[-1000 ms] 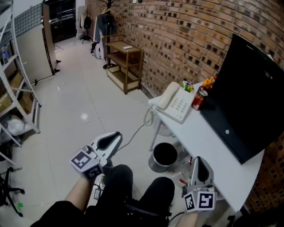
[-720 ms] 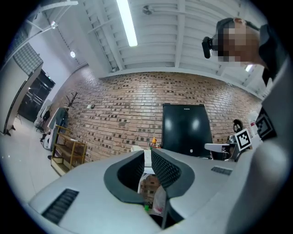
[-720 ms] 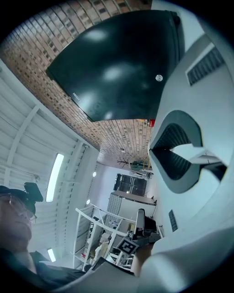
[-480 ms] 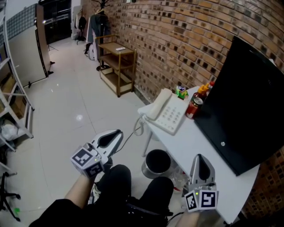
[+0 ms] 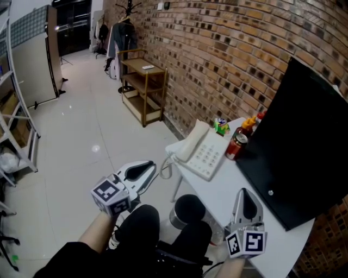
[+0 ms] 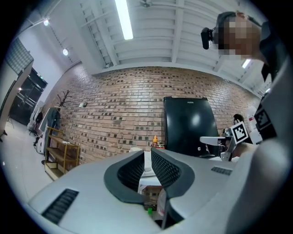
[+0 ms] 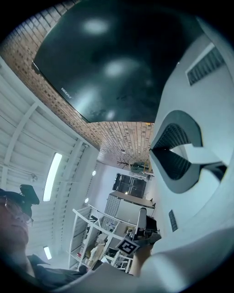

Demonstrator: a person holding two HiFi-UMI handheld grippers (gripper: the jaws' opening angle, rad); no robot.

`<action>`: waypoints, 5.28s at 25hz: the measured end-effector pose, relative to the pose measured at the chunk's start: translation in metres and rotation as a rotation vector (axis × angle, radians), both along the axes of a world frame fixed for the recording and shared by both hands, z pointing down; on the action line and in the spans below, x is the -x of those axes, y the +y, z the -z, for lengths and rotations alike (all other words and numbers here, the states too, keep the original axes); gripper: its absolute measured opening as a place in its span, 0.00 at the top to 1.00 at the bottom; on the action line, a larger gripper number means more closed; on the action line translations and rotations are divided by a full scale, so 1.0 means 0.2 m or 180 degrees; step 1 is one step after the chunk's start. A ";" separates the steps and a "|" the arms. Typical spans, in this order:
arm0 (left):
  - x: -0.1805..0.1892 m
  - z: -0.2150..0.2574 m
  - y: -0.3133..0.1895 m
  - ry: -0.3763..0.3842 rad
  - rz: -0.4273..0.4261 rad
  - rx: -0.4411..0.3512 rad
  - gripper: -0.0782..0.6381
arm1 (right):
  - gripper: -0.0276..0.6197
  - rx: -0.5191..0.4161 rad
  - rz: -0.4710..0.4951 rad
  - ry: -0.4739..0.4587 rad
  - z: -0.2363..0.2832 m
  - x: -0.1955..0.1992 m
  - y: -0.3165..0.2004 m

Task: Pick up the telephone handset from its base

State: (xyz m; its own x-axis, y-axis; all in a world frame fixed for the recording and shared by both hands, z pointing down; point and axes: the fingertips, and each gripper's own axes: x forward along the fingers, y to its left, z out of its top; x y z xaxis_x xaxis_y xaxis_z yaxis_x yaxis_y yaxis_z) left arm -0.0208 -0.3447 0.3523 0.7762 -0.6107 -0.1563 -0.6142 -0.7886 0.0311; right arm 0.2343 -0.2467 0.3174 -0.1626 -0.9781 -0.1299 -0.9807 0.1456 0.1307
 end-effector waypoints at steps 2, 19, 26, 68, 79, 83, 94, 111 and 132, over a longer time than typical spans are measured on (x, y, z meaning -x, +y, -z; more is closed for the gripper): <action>-0.03 0.02 -0.03 -0.0024 -0.0026 -0.0025 0.83 | 0.94 -0.0003 0.0001 0.0010 0.00 0.00 -0.03; -0.36 0.23 -0.42 -0.0356 0.0234 0.0089 0.83 | 0.94 0.0148 -0.0113 0.0048 -0.05 -0.12 -0.23; -0.57 0.18 -0.66 -0.0709 0.0149 0.0487 0.50 | 0.94 0.0195 -0.0060 0.0036 -0.07 -0.10 -0.24; -0.86 -0.06 -0.93 -0.1323 0.0251 0.1304 0.57 | 0.94 0.0193 -0.0004 -0.0026 -0.07 -0.10 -0.18; -0.80 0.05 -0.86 -0.0844 0.0024 0.1423 0.58 | 0.94 0.0217 -0.0074 0.0003 -0.07 -0.10 -0.19; -0.77 0.12 -0.82 -0.0742 -0.0044 0.1308 0.58 | 0.94 0.0220 -0.0117 0.0058 -0.06 -0.12 -0.19; -0.64 0.36 -0.70 -0.0271 -0.0332 0.0956 0.58 | 0.94 0.0198 -0.0213 0.0128 -0.05 -0.17 -0.20; -0.37 0.65 -0.41 0.1154 -0.1650 0.0409 0.59 | 0.94 0.0184 -0.0053 -0.0297 -0.03 -0.27 -0.16; -0.37 0.61 -0.33 0.1260 -0.2095 0.0237 0.59 | 0.95 0.0212 0.0006 -0.0315 -0.04 -0.25 -0.20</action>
